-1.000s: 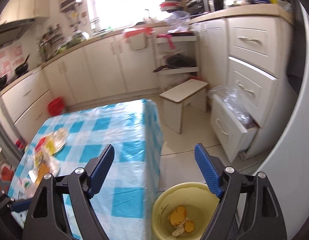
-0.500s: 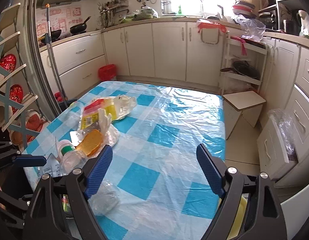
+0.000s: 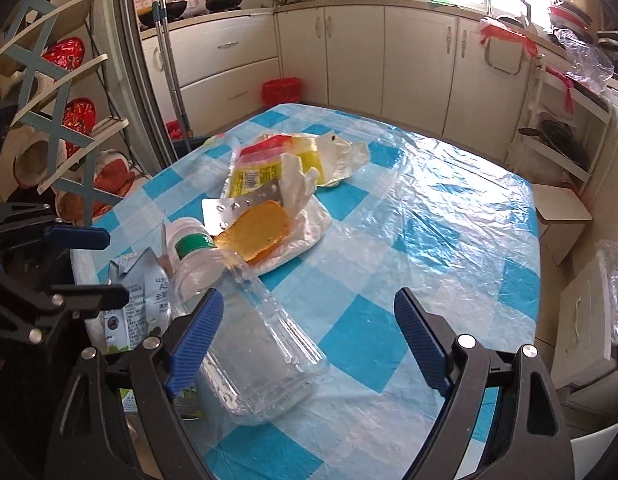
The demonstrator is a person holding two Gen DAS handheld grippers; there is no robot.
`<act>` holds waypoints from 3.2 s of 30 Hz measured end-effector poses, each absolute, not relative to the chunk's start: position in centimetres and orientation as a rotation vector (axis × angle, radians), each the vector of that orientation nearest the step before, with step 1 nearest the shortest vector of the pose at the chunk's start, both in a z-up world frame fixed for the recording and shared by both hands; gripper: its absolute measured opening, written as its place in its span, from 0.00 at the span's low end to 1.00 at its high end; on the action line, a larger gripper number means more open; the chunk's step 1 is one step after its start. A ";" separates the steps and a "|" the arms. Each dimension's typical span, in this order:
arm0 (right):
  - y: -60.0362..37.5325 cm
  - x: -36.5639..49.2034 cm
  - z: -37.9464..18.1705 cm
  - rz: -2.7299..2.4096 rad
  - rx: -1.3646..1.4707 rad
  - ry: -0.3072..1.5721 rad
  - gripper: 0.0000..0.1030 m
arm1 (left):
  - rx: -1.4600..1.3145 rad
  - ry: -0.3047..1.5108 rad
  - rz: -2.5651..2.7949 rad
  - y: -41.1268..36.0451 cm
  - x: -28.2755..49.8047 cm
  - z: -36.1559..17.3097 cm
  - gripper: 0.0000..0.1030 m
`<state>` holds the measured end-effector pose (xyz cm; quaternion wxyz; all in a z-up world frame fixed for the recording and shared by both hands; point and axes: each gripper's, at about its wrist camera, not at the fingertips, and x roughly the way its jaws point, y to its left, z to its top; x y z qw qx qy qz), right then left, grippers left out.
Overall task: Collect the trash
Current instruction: 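Grasp the clear plastic bottle with the right tool while the left tool grasps the milk carton, then lift the bottle with the right tool while the left tool lifts the carton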
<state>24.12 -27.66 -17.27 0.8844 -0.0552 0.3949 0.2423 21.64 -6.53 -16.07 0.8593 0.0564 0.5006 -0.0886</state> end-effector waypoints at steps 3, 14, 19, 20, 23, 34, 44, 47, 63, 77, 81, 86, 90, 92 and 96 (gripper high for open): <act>-27.4 24.3 -17.4 0.542 -0.097 0.840 0.82 | 0.051 1.084 -0.144 -3.7 22.4 -16.8 0.60; -24.4 23.5 -19.4 0.648 -0.208 0.933 0.80 | -0.085 1.118 -0.142 -0.1 23.4 -17.5 0.62; -25.8 24.4 -19.1 0.624 -0.124 0.944 0.69 | -0.087 1.132 -0.197 -1.2 23.4 -17.9 0.62; -26.1 24.4 -19.0 0.620 -0.109 0.945 0.64 | -0.093 1.137 -0.210 -1.4 23.4 -18.1 0.62; -26.6 24.4 -18.9 0.622 -0.070 0.952 0.55 | -0.108 1.158 -0.230 -2.1 23.8 -18.9 0.62; -26.2 24.2 -19.1 0.599 -0.094 0.943 0.54 | -0.123 1.110 -0.113 -1.5 26.1 -19.1 0.63; -26.7 24.6 -18.6 0.582 -0.060 0.911 0.59 | -0.011 0.992 -0.227 0.8 24.7 -15.5 0.64; -26.5 24.8 -18.9 0.572 -0.058 0.916 0.59 | 0.180 0.928 -0.329 -0.4 23.4 -14.3 0.64; -26.5 25.2 -19.8 0.570 -0.063 0.945 0.59 | 1.425 0.721 -0.918 -10.2 19.3 -19.6 0.65; -26.6 25.7 -19.7 0.552 -0.058 0.946 0.55 | 0.842 1.145 -0.681 -10.9 27.4 -19.3 0.40; -26.8 25.7 -19.7 0.563 -0.027 0.947 0.53 | 0.811 1.095 -0.588 -11.0 27.1 -20.0 0.35; -27.5 25.1 -18.7 0.572 0.010 0.914 0.53 | 0.620 1.075 -0.543 -9.5 27.9 -17.9 0.34; -27.7 24.2 -17.5 0.586 0.015 0.869 0.53 | 0.442 1.056 -0.514 -8.0 28.0 -15.8 0.34; -27.9 23.8 -17.0 0.589 0.020 0.850 0.53 | 0.360 1.046 -0.504 -7.3 27.1 -14.9 0.34; -28.7 23.0 -16.2 0.581 0.031 0.818 0.53 | 0.185 1.029 -0.482 -6.6 26.1 -14.0 0.34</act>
